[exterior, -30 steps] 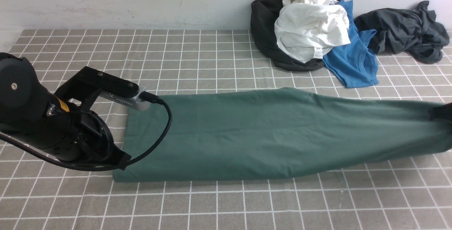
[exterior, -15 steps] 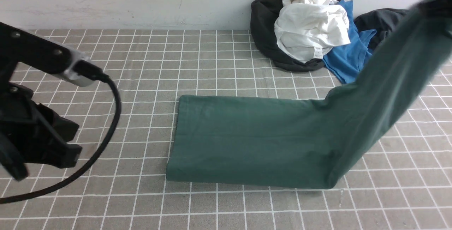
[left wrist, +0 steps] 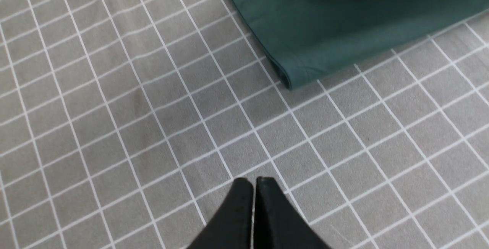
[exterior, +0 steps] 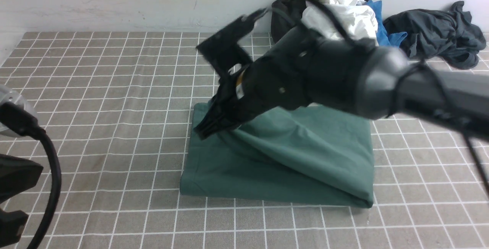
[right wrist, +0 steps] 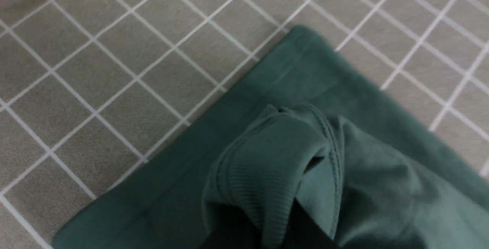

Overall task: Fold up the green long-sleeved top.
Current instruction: Use the right arm to drag the right edge of the fabric to the left and folds it over the left edge

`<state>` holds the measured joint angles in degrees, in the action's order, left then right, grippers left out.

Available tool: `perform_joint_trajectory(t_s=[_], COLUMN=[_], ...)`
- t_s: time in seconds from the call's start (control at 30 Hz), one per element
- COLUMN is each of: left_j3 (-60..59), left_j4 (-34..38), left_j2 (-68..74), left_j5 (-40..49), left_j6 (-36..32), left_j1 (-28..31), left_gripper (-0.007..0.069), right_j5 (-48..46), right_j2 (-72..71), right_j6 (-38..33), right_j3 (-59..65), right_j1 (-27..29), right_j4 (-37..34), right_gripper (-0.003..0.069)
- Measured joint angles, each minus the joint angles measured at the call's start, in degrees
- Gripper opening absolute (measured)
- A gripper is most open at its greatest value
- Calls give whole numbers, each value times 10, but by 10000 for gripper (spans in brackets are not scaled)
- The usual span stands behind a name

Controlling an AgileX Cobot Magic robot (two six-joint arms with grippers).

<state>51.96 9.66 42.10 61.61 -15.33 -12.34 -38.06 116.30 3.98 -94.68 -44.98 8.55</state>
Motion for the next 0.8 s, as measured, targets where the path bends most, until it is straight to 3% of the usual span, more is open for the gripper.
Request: perform_joint_trajectory(t_s=[0.13,0.2,0.23,0.33,0.47,0.63,0.8], left_j3=[0,0,0,0,0,0,0], left_j4=[-2,-2,-2,-5,-13,-26,-27], left_j2=[0,0,0,0,0,0,0], left_j5=[7,12,12,12,12,12,12], left_j6=[0,0,0,0,0,0,0], left_j1=[0,0,0,0,0,0,0], left_gripper=[-8,-8,-8,-8,-8,-8,-8], right_j5=[-8,-31,-62,-122,-171,-196,-195], right_j2=[51,57,57,43,17,29,100], right_j6=[0,-7,-12,-27,-35,14,32], right_j3=[-37,-57,-80,-127,-154,-158,-158], right_j1=[-5,-5,-5,-5,-4,35,64], right_j4=[-45,-70,-80,-71,-4,69,49], right_gripper=[101,189,271,422,535,569,569])
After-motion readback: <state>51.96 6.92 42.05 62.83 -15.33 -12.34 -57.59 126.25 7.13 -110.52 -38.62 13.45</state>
